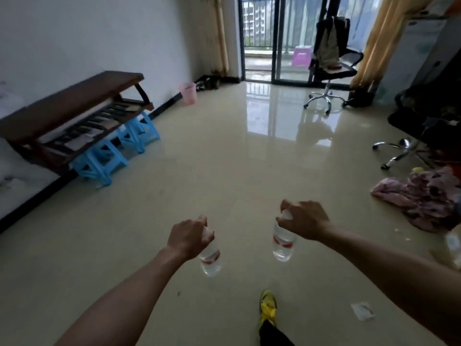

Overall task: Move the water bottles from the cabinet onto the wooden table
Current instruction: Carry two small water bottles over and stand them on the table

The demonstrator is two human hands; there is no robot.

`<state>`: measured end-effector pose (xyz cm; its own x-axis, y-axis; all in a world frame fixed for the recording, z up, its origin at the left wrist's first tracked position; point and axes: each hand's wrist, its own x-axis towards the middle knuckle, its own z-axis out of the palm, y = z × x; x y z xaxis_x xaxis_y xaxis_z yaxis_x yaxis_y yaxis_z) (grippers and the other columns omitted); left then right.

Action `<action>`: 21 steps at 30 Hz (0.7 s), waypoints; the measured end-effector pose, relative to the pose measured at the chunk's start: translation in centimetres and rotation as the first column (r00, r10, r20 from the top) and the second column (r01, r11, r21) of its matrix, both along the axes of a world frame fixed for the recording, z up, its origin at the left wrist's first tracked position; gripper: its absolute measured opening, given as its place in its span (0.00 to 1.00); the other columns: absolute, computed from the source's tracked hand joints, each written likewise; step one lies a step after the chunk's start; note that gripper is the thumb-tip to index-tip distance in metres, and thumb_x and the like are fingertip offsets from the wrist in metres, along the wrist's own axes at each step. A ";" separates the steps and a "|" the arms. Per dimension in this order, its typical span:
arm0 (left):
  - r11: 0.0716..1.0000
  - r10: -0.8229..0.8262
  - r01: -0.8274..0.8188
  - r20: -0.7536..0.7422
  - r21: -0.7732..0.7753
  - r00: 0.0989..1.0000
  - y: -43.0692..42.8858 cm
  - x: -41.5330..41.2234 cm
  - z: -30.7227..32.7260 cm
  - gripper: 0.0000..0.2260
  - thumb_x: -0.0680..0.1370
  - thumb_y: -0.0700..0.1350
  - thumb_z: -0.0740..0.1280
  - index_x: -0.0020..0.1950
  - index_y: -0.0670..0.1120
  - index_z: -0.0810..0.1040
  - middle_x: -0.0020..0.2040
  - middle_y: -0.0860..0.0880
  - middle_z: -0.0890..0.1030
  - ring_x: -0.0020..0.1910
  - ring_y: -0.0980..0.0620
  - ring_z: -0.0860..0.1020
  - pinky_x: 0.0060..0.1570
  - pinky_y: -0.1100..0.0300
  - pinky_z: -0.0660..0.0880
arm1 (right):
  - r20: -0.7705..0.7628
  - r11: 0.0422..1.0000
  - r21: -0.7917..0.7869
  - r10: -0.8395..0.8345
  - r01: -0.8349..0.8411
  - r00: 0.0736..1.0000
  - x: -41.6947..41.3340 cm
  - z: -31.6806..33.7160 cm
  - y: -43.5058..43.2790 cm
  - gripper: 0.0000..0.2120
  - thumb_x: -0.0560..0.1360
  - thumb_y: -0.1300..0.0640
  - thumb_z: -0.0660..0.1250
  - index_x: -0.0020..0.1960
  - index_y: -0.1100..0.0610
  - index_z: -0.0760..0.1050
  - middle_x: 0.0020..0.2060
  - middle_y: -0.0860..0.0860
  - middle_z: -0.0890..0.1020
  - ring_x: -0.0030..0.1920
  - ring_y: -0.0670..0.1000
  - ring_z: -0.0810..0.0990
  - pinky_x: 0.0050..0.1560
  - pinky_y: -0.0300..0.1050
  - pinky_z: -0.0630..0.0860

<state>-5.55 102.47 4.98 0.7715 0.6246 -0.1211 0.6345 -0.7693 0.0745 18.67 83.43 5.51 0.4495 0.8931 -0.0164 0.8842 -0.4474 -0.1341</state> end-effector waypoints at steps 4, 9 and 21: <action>0.991 0.133 -0.133 -0.032 0.000 0.991 9.4 1.6 0.0 0.14 0.77 0.58 0.61 0.52 0.47 0.72 0.49 0.44 0.83 0.49 0.41 0.80 0.42 0.54 0.71 | -0.029 0.986 -0.006 0.165 -0.165 0.986 4.3 -0.5 13.4 0.18 0.75 0.38 0.60 0.55 0.50 0.71 0.48 0.54 0.83 0.47 0.58 0.80 0.41 0.43 0.64; 0.944 0.330 -0.330 0.003 -0.004 0.944 20.7 3.4 1.7 0.14 0.78 0.58 0.59 0.52 0.48 0.71 0.48 0.43 0.83 0.49 0.40 0.80 0.44 0.54 0.72 | -0.016 0.943 0.054 0.331 -0.330 0.944 7.9 0.9 29.9 0.18 0.76 0.38 0.60 0.55 0.51 0.70 0.49 0.54 0.83 0.48 0.59 0.80 0.41 0.45 0.63; 0.863 0.505 -0.506 -0.039 -0.012 0.862 48.0 3.5 0.0 0.13 0.77 0.56 0.59 0.53 0.47 0.72 0.50 0.43 0.82 0.50 0.40 0.79 0.42 0.54 0.68 | -0.028 0.862 0.043 0.507 -0.505 0.862 8.6 0.0 63.5 0.18 0.75 0.38 0.61 0.55 0.51 0.71 0.46 0.55 0.83 0.47 0.60 0.80 0.41 0.45 0.62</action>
